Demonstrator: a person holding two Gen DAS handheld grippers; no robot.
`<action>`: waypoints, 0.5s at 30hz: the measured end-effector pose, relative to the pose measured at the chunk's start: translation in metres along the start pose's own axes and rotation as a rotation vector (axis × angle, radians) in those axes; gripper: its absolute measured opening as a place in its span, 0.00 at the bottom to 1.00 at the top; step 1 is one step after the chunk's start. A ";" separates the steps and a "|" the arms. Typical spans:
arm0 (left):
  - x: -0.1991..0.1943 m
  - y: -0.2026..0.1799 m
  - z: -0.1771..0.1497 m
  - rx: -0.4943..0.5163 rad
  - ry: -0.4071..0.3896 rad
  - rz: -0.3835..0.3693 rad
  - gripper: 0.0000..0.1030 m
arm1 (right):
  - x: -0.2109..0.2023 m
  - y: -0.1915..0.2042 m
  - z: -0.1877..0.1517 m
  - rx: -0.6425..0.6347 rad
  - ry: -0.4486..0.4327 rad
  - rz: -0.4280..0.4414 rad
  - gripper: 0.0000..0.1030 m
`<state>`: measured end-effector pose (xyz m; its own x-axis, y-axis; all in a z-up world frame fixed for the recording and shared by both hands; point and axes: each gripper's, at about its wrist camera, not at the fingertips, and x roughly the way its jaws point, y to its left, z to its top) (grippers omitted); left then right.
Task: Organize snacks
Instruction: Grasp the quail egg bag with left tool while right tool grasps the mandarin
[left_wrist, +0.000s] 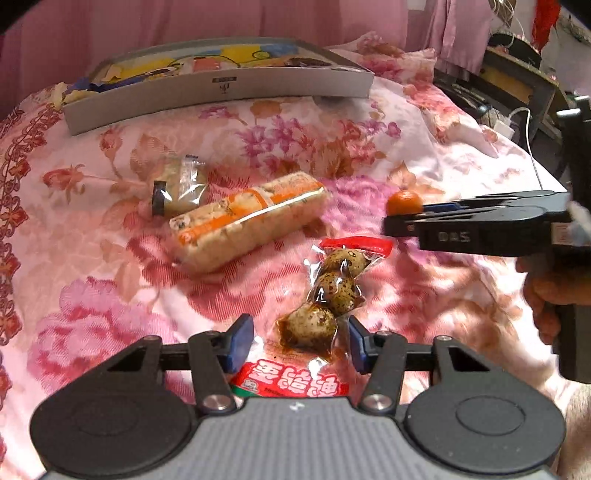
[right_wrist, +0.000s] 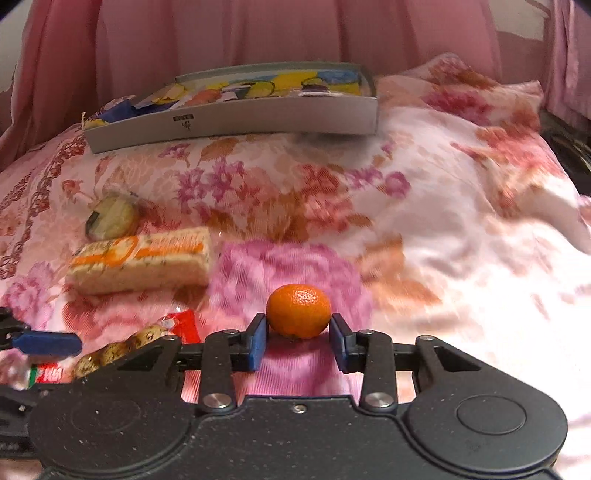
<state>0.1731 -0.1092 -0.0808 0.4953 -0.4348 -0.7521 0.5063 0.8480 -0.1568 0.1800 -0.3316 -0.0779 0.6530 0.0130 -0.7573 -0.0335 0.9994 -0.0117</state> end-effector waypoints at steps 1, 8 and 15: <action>-0.001 -0.002 0.000 0.013 0.002 0.005 0.57 | -0.005 -0.001 -0.003 0.011 0.011 0.000 0.37; 0.007 0.004 0.008 0.027 -0.019 -0.082 0.79 | -0.035 -0.001 -0.020 0.067 0.053 0.010 0.37; 0.022 0.010 0.016 0.047 -0.036 -0.120 0.85 | -0.021 0.007 -0.016 0.000 0.071 0.018 0.35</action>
<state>0.2004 -0.1154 -0.0884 0.4536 -0.5437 -0.7061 0.5958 0.7742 -0.2134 0.1540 -0.3253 -0.0723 0.5973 0.0284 -0.8015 -0.0448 0.9990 0.0020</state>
